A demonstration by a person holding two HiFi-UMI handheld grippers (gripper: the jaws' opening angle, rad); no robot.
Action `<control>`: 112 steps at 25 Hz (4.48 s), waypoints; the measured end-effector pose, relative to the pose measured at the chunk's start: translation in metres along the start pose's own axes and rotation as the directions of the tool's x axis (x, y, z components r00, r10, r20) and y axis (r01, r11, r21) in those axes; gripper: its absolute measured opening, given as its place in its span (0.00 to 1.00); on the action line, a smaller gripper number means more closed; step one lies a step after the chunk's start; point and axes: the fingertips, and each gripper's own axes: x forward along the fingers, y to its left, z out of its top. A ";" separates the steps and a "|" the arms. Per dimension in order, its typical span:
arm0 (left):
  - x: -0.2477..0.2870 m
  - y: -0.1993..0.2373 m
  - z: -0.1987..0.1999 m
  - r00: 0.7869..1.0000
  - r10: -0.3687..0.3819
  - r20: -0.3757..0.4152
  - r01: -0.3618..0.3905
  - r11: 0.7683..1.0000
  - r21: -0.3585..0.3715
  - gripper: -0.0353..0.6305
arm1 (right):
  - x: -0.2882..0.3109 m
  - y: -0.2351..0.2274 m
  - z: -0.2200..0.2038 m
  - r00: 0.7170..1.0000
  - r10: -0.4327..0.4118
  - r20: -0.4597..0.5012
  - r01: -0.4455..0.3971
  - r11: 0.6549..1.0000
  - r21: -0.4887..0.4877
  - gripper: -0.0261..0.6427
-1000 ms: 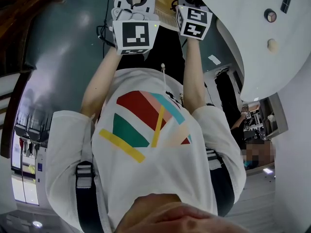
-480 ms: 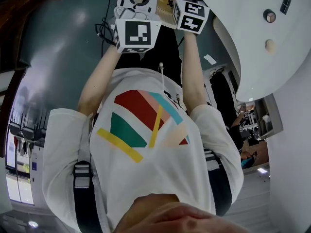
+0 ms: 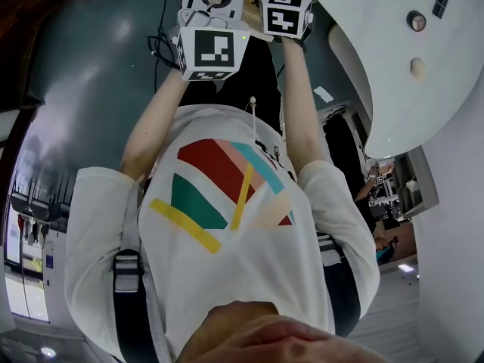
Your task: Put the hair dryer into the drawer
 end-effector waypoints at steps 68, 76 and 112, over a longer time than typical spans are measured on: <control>-0.077 0.055 0.139 0.963 0.147 0.227 -0.144 0.989 -0.029 0.08 | -0.213 0.028 0.191 0.885 0.003 0.465 0.005 1.000 -0.016 0.14; -0.114 0.055 0.204 0.917 0.144 0.371 -0.142 0.989 -0.031 0.08 | -0.299 0.019 0.234 0.747 -0.030 0.664 0.037 0.999 0.003 0.10; -0.125 0.013 0.223 0.904 0.102 0.415 -0.117 0.993 0.010 0.08 | -0.332 -0.005 0.201 0.682 -0.092 0.726 0.055 0.996 0.074 0.06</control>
